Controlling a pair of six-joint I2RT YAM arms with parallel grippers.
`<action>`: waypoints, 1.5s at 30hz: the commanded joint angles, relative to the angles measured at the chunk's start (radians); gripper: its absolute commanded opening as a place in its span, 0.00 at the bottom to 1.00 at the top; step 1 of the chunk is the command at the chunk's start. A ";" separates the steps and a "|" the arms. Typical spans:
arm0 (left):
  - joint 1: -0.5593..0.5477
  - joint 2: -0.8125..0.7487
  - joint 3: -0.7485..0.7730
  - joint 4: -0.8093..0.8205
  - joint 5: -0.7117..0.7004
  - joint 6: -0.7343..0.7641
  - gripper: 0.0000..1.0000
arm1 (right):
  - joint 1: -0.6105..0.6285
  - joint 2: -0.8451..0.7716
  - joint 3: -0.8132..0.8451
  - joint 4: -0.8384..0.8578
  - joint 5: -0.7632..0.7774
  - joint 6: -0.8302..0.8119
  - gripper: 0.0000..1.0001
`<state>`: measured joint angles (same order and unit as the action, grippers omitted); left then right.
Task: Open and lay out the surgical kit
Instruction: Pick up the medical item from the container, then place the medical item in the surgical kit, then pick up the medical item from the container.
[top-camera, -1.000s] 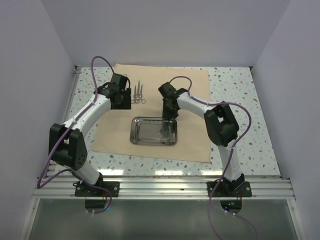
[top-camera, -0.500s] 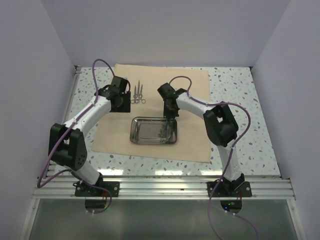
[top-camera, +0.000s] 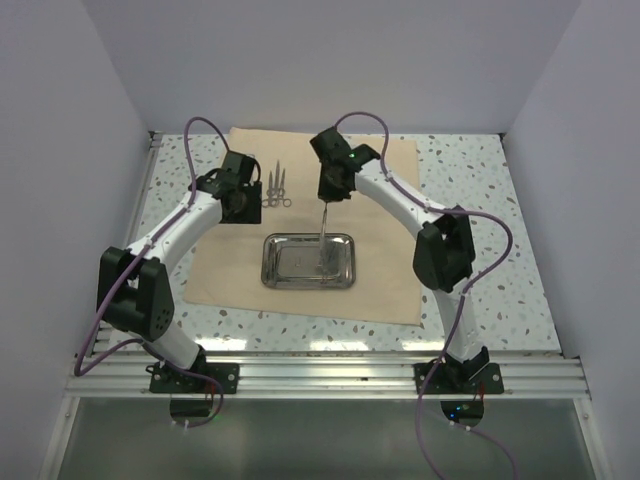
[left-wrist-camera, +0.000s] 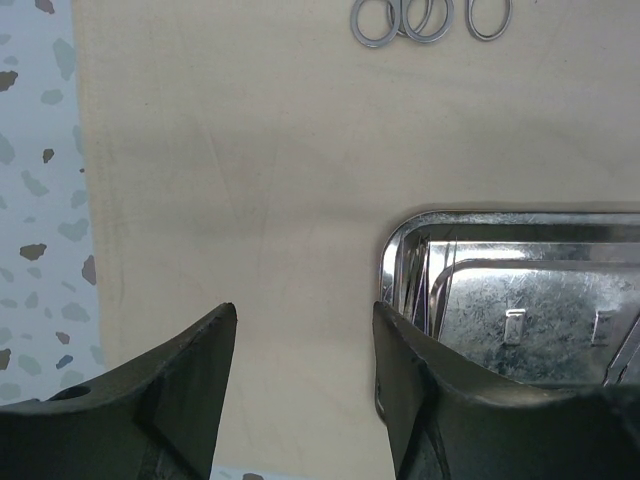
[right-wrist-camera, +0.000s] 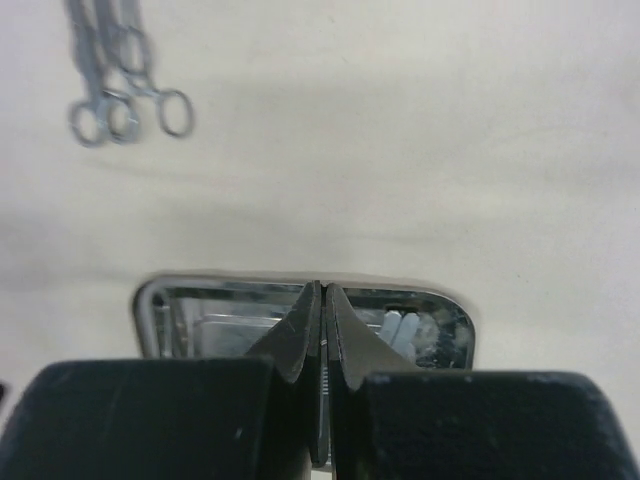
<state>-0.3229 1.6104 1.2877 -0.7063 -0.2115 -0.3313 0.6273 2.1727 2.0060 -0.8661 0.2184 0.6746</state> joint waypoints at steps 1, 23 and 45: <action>-0.001 -0.024 0.032 -0.005 0.014 -0.011 0.61 | -0.006 0.039 0.187 -0.045 0.018 0.013 0.00; -0.010 -0.099 0.024 -0.093 0.087 -0.006 0.60 | -0.109 0.489 0.580 0.275 0.137 0.000 0.00; -0.370 0.129 0.128 0.031 0.067 -0.109 0.57 | -0.159 -0.316 -0.168 0.377 0.130 -0.150 0.98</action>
<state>-0.6487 1.6920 1.4036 -0.7341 -0.1520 -0.3889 0.5034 2.1338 1.9381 -0.5224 0.2741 0.5648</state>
